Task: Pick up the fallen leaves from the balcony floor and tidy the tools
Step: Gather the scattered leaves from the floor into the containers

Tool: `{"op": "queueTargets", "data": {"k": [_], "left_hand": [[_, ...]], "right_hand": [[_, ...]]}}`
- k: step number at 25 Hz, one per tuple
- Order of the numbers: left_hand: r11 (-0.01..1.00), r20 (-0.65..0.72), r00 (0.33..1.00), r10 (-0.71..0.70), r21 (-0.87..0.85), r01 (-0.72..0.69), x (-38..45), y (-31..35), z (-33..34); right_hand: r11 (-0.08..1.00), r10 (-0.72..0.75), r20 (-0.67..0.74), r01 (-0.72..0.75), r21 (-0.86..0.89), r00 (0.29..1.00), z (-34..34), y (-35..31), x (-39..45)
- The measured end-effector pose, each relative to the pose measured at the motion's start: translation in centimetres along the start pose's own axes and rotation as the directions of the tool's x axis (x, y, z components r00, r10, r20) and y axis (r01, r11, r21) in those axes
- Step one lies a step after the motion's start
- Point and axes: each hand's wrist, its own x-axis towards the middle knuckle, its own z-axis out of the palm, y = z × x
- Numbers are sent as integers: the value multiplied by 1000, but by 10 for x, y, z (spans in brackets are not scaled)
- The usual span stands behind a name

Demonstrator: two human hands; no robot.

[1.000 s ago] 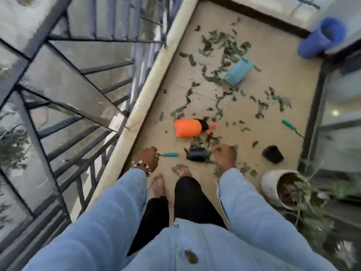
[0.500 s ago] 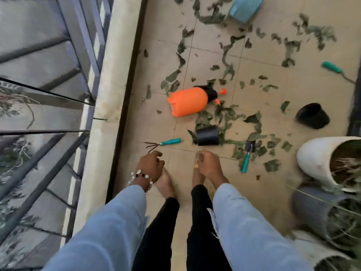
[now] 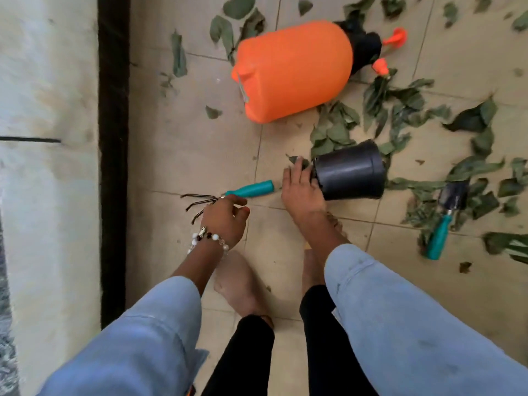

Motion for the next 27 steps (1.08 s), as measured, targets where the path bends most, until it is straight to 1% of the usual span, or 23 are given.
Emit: {"op": "queueTargets", "data": {"k": [2, 3, 5, 7, 9, 10, 11, 12, 13, 14, 15, 16, 17, 18, 19, 20, 21, 22, 23, 24, 25, 26, 27], "left_hand": [[998, 4, 1000, 0, -55, 0, 7, -3, 10], [997, 4, 1000, -6, -75, 6, 7, -1, 12], [993, -1, 1000, -27, -114, 27, 7, 6, 15], [981, -32, 996, -84, -177, 77, 7, 20, 15], [925, -68, 977, -204, -341, 169, 5, 40, 10], [843, -22, 956, -294, -478, 248, 1, 56, 5], [716, 86, 925, -370, -608, 343, -2, 72, 0], [559, 234, 889, -394, -707, 434, -6, 88, -3], [397, 379, 857, -350, -768, 502, -10, 104, -6], [236, 481, 833, -274, -806, 543, -12, 116, -6], [80, 526, 823, -215, -830, 552, -14, 130, -5], [-33, 527, 823, -211, -845, 533, -14, 140, -3], [-84, 507, 823, -255, -860, 503, -12, 150, -2], [-63, 461, 826, -324, -882, 468, -9, 156, 0], [-6, 407, 832, -377, -899, 437, -6, 159, 0], [69, 359, 845, -397, -906, 418, -2, 160, 0], [143, 327, 861, -390, -902, 407, 2, 159, -1], [217, 297, 878, -375, -893, 395, 3, 157, -1], [282, 266, 893, -363, -882, 377, 5, 154, -1], [335, 235, 905, -355, -871, 358, 4, 150, -1], [380, 212, 911, -355, -857, 348, 3, 148, -1], [413, 200, 909, -366, -840, 351, 2, 146, -1], [436, 197, 901, -386, -822, 366, 3, 145, -1]], "right_hand": [[1000, -22, -61, 22, -7, 998, 4, 1, 5], [997, -49, -95, 43, -62, 994, -3, 1, 4], [980, -172, -117, 158, -123, 978, -11, 2, 4], [965, -253, -117, 258, 35, 960, -26, 5, -1], [905, -131, -218, 206, 372, 967, -49, 7, -9], [788, 2, -208, 126, 603, 978, -61, 8, -17], [527, 143, -152, 54, 848, 978, -74, 9, -28], [205, 252, -66, 13, 979, 965, -86, 11, -39], [-31, 289, 19, -10, 999, 957, -99, 13, -50], [-98, 281, 33, -6, 995, 959, -108, 18, -58], [-47, 222, -15, 26, 999, 975, -117, 28, -65], [104, 127, -92, 79, 991, 988, -124, 44, -69], [232, -10, -151, 149, 961, 988, -130, 62, -70], [295, -98, -174, 196, 935, 980, -135, 83, -67], [280, -111, -184, 209, 937, 977, -136, 103, -57], [326, -26, -191, 188, 927, 981, -133, 122, -44], [441, 79, -188, 135, 887, 979, -122, 139, -29], [630, 127, -159, 44, 776, 979, -109, 151, -14], [752, 113, -71, -39, 658, 991, -97, 159, -2], [797, 91, 63, -111, 593, 994, -88, 161, 6], [801, 59, 175, -151, 579, 983, -81, 158, 10], [802, 47, 222, -170, 573, 974, -78, 153, 12], [805, 74, 211, -183, 565, 975, -76, 148, 14]]}}
